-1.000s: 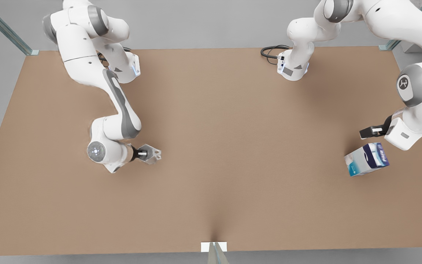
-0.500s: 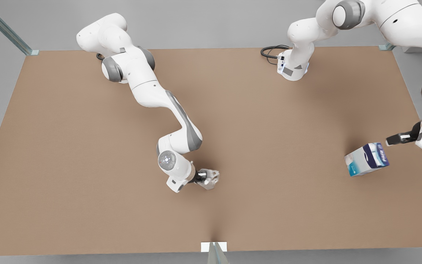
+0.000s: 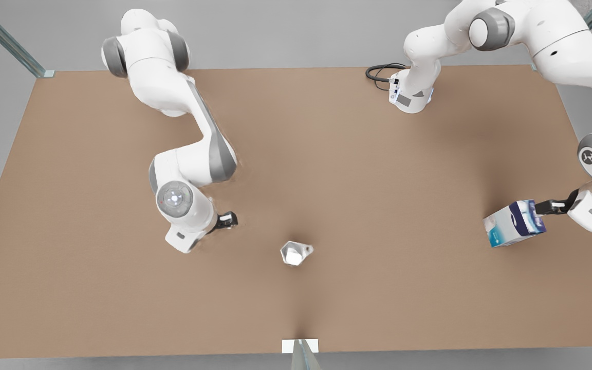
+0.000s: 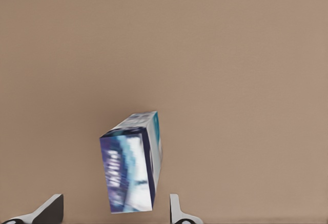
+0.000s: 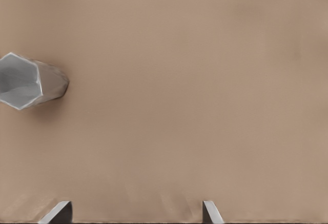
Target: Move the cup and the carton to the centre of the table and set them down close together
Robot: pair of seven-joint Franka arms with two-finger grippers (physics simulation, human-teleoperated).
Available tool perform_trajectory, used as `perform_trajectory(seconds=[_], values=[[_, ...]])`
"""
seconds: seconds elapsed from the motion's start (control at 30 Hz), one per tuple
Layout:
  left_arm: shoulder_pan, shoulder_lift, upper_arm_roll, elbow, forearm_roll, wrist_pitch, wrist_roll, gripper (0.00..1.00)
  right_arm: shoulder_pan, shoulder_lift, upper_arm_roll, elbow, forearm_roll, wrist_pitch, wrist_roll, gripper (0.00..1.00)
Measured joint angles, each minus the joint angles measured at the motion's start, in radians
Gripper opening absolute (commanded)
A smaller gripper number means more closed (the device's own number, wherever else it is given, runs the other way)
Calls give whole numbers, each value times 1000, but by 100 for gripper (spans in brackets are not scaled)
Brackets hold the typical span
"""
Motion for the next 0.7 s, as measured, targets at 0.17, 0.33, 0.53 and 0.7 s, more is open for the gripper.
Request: perform_trajectory(seconds=[0.17, 0.33, 0.53, 0.7], values=[[12, 15, 1, -42, 1, 36, -1, 100, -372, -437, 353, -403, -266, 4, 47, 100], [6, 20, 3, -68, -1, 41, -96, 100, -379, -407, 353, -393, -268, 3, 47, 100], [30, 11, 3, -93, 0, 38, -144, 100, -378, -396, 353, -393, -262, 5, 45, 100], [41, 38, 3, -153, 20, 107, -144, 99, -389, -394, 350, -391, -254, -2, 44, 100]])
